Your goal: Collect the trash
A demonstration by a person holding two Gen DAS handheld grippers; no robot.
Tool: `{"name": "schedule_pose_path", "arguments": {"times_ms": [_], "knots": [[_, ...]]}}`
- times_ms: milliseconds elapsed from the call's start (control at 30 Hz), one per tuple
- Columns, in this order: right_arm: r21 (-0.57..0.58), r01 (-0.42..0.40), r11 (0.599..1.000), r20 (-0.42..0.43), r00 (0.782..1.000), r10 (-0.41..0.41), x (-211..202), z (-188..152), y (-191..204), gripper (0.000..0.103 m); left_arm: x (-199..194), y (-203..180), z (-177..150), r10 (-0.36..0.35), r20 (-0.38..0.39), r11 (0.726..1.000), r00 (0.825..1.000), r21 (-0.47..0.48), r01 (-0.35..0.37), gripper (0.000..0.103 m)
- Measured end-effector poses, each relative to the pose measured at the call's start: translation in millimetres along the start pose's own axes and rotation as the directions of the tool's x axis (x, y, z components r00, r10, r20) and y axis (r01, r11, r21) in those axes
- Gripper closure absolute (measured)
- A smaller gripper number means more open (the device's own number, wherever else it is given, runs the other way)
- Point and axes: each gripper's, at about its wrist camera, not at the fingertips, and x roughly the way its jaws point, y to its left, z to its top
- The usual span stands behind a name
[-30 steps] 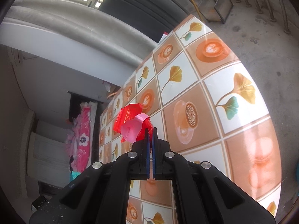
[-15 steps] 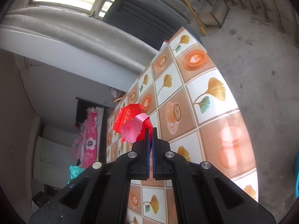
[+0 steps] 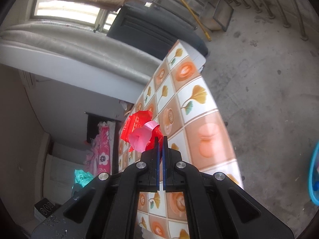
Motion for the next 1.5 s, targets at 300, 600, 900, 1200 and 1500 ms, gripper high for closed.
{"name": "schedule_pose_path", "arguments": {"times_ms": [300, 600, 900, 1200, 1500], "knots": [[0.094, 0.181, 0.979, 0.082, 0.979, -0.189, -114.3, -30.8, -84.5, 0.103, 16.4, -83.9, -5.7, -0.262, -0.119, 0.963, 0.958, 0.024, 0.267, 0.064], [0.286, 0.417, 0.863, 0.013, 0.899, -0.438, -183.2, -75.5, -208.7, 0.102, 79.4, -224.9, -56.5, -0.474, -0.423, 0.856, 0.773, -0.014, 0.517, 0.064], [0.508, 0.435, 0.743, -0.01, 0.866, -0.5, -204.4, -96.8, -311.6, 0.086, 139.1, -360.3, -123.4, -0.571, -0.645, 0.744, 0.508, -0.144, 0.652, 0.05], [0.591, 0.488, 0.642, -0.066, 0.823, -0.564, -209.0, -113.0, -366.8, 0.048, 173.2, -348.3, -154.5, -0.58, -0.675, 0.776, 0.455, -0.29, 0.559, 0.028], [0.481, 0.54, 0.691, 0.072, 0.761, -0.644, -229.1, -87.3, -315.5, 0.047, 121.7, -274.4, -100.0, -0.624, -0.514, 0.763, 0.588, -0.239, 0.6, 0.028]]}}
